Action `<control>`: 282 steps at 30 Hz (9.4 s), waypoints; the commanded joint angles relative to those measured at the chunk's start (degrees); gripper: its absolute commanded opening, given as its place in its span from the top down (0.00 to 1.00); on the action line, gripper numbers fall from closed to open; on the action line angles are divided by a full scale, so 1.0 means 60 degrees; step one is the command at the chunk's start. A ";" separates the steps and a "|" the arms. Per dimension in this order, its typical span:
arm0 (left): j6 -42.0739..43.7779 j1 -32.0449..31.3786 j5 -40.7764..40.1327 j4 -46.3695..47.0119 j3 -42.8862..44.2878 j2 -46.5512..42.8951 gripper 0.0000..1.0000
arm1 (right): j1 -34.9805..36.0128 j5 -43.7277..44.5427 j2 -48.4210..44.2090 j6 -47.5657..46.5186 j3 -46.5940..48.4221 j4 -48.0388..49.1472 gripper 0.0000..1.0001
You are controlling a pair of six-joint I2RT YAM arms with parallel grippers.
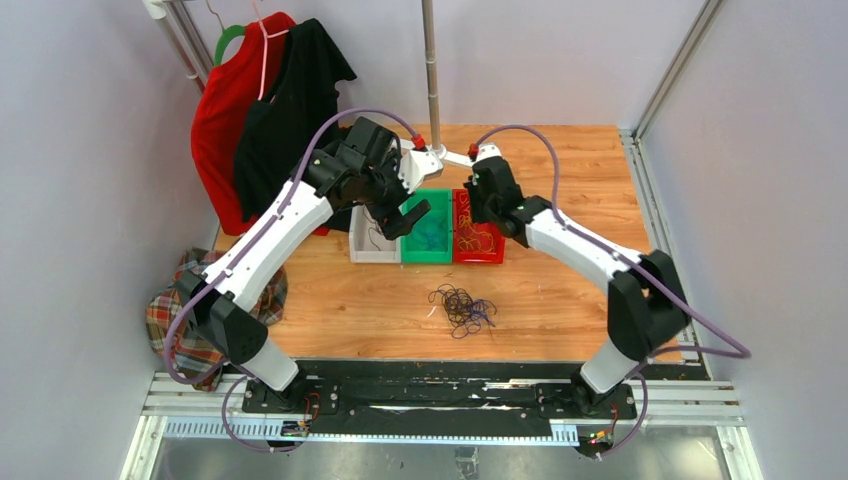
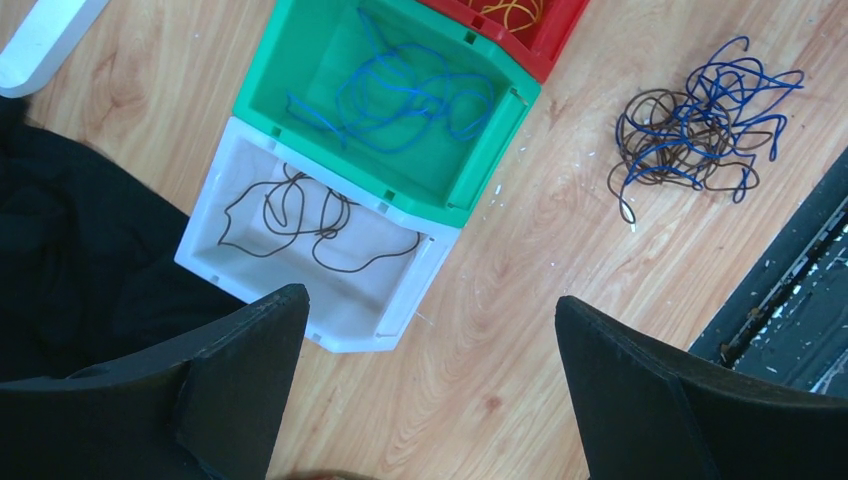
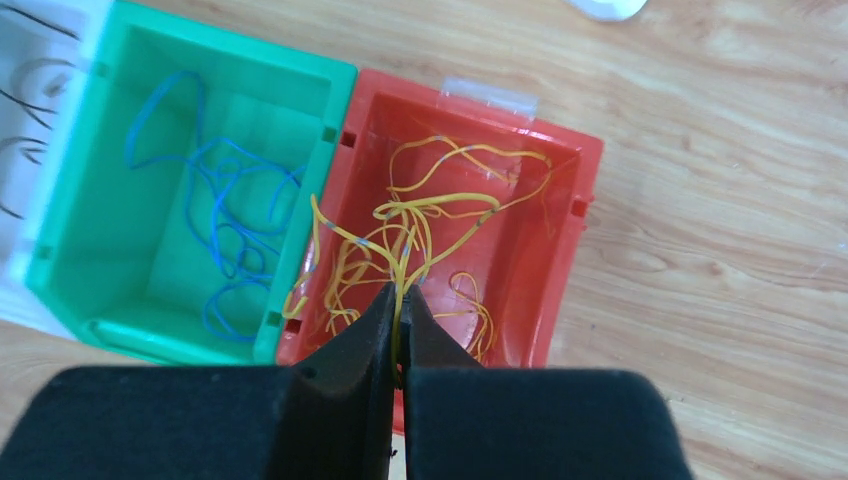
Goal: Untangle the cables
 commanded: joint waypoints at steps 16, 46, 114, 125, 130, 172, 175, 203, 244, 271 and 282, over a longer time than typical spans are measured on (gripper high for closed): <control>-0.0035 0.0148 0.0989 -0.0041 -0.0348 -0.0499 0.02 | -0.0523 -0.0787 0.0391 0.0326 0.1168 -0.1348 0.38; -0.0263 -0.1771 0.3376 0.1309 -0.1439 0.3021 0.24 | 0.0328 -0.2456 -0.7444 0.2984 -0.6400 -0.1044 0.42; 0.0076 -0.1976 0.3571 -0.2559 0.1887 -0.0289 0.99 | 0.3916 -0.1984 -0.4369 0.1509 -0.6642 0.8429 0.29; -0.0120 -0.1974 0.4252 -0.2558 0.3189 -0.0241 1.00 | 0.4005 -0.1461 -0.1990 0.1336 -0.5677 0.8368 0.29; -0.0032 -0.1976 0.4335 -0.2604 0.4082 -0.0403 1.00 | 0.4005 -0.1541 -0.1060 0.1404 -0.6063 0.8822 0.33; 0.0646 -0.1976 0.2712 -0.1921 0.6851 -0.0633 1.00 | 0.5069 -0.1353 -0.6833 -0.1182 -0.5656 0.5355 0.31; 0.0627 -0.1976 0.2735 -0.1926 0.6775 -0.0640 1.00 | 0.5131 -0.1557 -0.6166 -0.1227 -0.5072 0.5691 0.30; 0.0307 -0.1976 0.1497 0.1264 0.5963 -0.1934 1.00 | 0.4767 -0.0528 -0.0848 0.0357 -0.6419 0.7912 0.74; 0.0365 -0.1976 -0.1278 0.6284 -0.1374 -0.3227 1.00 | 0.4676 0.4204 -0.7231 0.0931 -0.7887 0.4694 0.32; 0.1436 -0.1478 -0.2926 0.6195 -0.2550 0.0530 1.00 | 0.3462 0.4358 -0.8309 0.1267 -0.8394 0.3978 0.38; 0.1063 -0.1478 -0.2910 0.6044 -0.2328 0.2146 1.00 | 0.3102 0.4085 -0.8318 0.1384 -0.8355 0.3792 0.41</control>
